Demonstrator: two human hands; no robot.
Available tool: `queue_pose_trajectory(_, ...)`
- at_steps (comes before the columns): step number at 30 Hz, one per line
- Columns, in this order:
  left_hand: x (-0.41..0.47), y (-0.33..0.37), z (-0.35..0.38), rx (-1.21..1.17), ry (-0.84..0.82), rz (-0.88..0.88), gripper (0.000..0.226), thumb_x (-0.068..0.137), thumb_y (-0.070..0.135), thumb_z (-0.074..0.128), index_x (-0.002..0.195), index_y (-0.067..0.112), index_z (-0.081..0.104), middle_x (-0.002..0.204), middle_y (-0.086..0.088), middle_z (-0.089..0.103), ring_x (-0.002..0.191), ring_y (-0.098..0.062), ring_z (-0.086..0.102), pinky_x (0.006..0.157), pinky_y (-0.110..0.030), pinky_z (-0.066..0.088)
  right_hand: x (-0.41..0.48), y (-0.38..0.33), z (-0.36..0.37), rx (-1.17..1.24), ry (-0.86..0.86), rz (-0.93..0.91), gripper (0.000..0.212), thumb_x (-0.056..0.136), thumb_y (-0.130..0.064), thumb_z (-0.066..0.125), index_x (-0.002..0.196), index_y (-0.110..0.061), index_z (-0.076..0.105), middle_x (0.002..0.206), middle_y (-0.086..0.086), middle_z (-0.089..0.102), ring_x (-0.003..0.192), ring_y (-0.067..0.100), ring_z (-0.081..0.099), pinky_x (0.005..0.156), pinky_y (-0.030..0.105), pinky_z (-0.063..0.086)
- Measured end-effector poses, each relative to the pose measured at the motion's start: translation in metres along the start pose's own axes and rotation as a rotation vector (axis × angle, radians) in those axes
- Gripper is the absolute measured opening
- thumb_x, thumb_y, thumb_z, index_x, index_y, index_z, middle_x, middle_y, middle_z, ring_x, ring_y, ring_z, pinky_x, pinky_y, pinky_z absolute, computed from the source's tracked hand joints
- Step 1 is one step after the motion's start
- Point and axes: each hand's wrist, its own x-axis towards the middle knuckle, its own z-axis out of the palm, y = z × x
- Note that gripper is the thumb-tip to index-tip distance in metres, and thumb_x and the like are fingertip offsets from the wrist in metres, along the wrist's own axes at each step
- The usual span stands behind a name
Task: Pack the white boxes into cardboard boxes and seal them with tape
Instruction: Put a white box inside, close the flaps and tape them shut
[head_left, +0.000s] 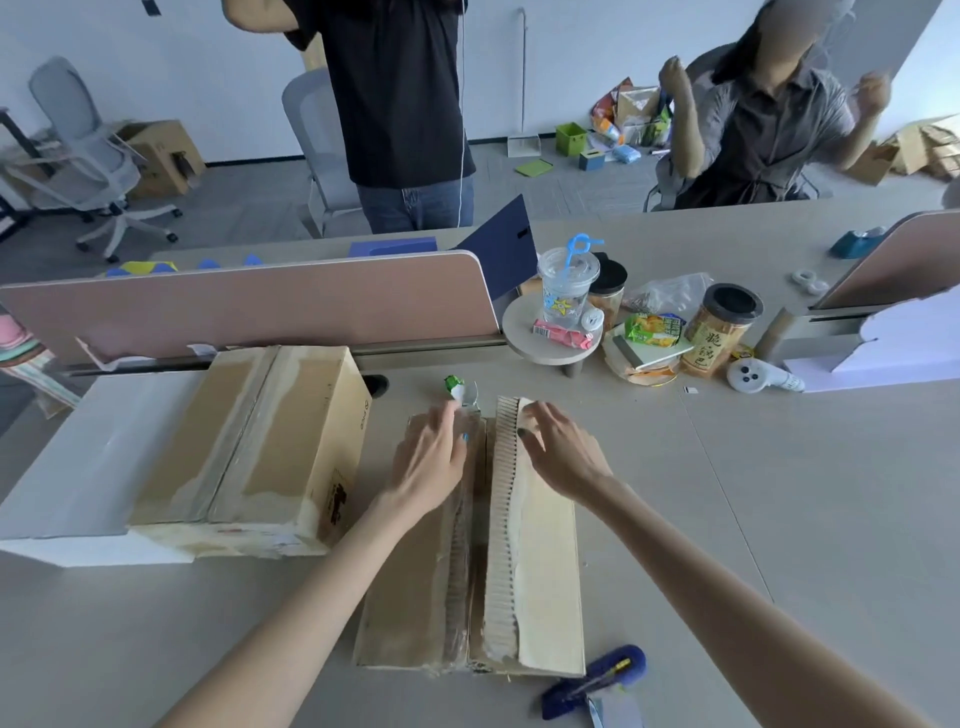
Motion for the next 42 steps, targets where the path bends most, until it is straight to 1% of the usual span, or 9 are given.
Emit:
queue_pose_trajectory(2, -0.018, -0.008, 0.006, -0.053, -0.054, -0.025, 0.036, 0.101, 0.007, 0.046, 0.136, 0.008, 0.041, 0.128, -0.008, 0.056, 0.110, -0.020, 0.057, 0.083, -0.022, 0.040, -0.016, 0.009, 0.016, -0.001, -0.034, -0.068, 0.034, 0.101, -0.029, 0.045, 0.132, -0.015, 0.051, 0.140, 0.001, 0.048, 0.125, 0.025, 0.047, 0.084, 0.044, 0.052)
queue_pose_trajectory(5, -0.037, -0.021, 0.020, -0.042, -0.093, -0.005, 0.042, 0.101, 0.008, 0.045, 0.142, 0.015, 0.040, 0.148, -0.002, 0.045, 0.130, -0.017, 0.049, 0.104, -0.032, 0.044, -0.035, 0.018, 0.034, -0.050, -0.039, -0.162, 0.044, 0.100, -0.025, 0.049, 0.143, -0.017, 0.045, 0.153, -0.002, 0.038, 0.140, 0.018, 0.034, 0.106, 0.038, 0.043)
queue_pose_trajectory(9, -0.059, -0.030, 0.034, 0.066, -0.124, 0.023, 0.049, 0.105, 0.021, 0.037, 0.154, 0.021, 0.030, 0.163, 0.010, 0.017, 0.150, -0.007, 0.011, 0.123, -0.032, 0.013, -0.053, 0.019, 0.050, -0.115, -0.011, -0.198, 0.055, 0.099, -0.027, 0.047, 0.151, -0.015, 0.034, 0.160, 0.001, 0.027, 0.149, 0.020, 0.021, 0.119, 0.027, 0.011)
queue_pose_trajectory(13, -0.078, -0.042, 0.049, 0.314, -0.157, 0.021, 0.056, 0.101, 0.044, 0.013, 0.156, 0.032, 0.012, 0.164, 0.011, 0.005, 0.152, -0.011, 0.001, 0.123, -0.040, 0.006, -0.069, 0.025, 0.068, -0.205, -0.032, -0.231, 0.060, 0.099, -0.040, 0.027, 0.150, -0.010, 0.037, 0.160, 0.009, 0.023, 0.149, 0.028, 0.021, 0.122, 0.039, 0.007)
queue_pose_trajectory(18, -0.083, -0.047, 0.066, 0.436, -0.103, -0.008, 0.055, 0.104, 0.041, 0.017, 0.157, 0.030, 0.016, 0.165, 0.006, 0.010, 0.153, -0.016, 0.006, 0.121, -0.045, 0.010, -0.072, 0.032, 0.076, -0.208, 0.038, -0.251, 0.059, 0.099, -0.038, 0.036, 0.150, -0.009, 0.037, 0.159, 0.011, 0.026, 0.149, 0.026, 0.021, 0.122, 0.044, 0.015)
queue_pose_trajectory(31, -0.056, -0.051, 0.062, 0.436, -0.140, -0.063, 0.058, 0.102, 0.040, 0.010, 0.158, 0.027, 0.015, 0.165, 0.001, 0.009, 0.153, -0.021, 0.006, 0.121, -0.047, 0.007, -0.034, 0.026, 0.076, -0.338, -0.048, -0.226, 0.062, 0.101, -0.044, 0.026, 0.153, -0.011, 0.031, 0.161, 0.011, 0.022, 0.150, 0.025, 0.017, 0.121, 0.045, 0.018)
queue_pose_trajectory(35, -0.056, -0.048, 0.052, 0.326, -0.199, -0.074, 0.054, 0.104, 0.043, 0.010, 0.155, 0.032, -0.001, 0.163, 0.007, -0.009, 0.152, -0.015, -0.008, 0.123, -0.046, 0.000, -0.036, 0.021, 0.070, -0.372, -0.110, -0.218, 0.069, 0.098, -0.048, 0.009, 0.155, -0.011, 0.022, 0.163, 0.010, 0.014, 0.151, 0.026, 0.011, 0.123, 0.044, 0.009)
queue_pose_trajectory(39, -0.075, -0.018, 0.035, 0.050, -0.140, -0.078, 0.050, 0.107, 0.028, 0.032, 0.156, 0.029, 0.019, 0.165, 0.009, 0.005, 0.151, -0.008, 0.000, 0.123, -0.042, 0.000, -0.045, 0.026, 0.053, -0.327, -0.132, -0.320, 0.077, 0.091, -0.050, 0.003, 0.155, -0.011, 0.021, 0.163, 0.008, 0.015, 0.151, 0.025, 0.013, 0.120, 0.034, 0.001)
queue_pose_trajectory(42, -0.093, -0.004, 0.029, 0.127, -0.029, -0.065, 0.047, 0.105, 0.032, 0.033, 0.152, 0.028, 0.033, 0.161, 0.008, 0.024, 0.148, -0.010, 0.022, 0.122, -0.037, 0.015, -0.060, 0.041, 0.043, -0.303, -0.140, -0.388, 0.070, 0.094, -0.047, 0.011, 0.153, -0.014, 0.028, 0.162, 0.004, 0.022, 0.149, 0.022, 0.021, 0.120, 0.033, 0.011)
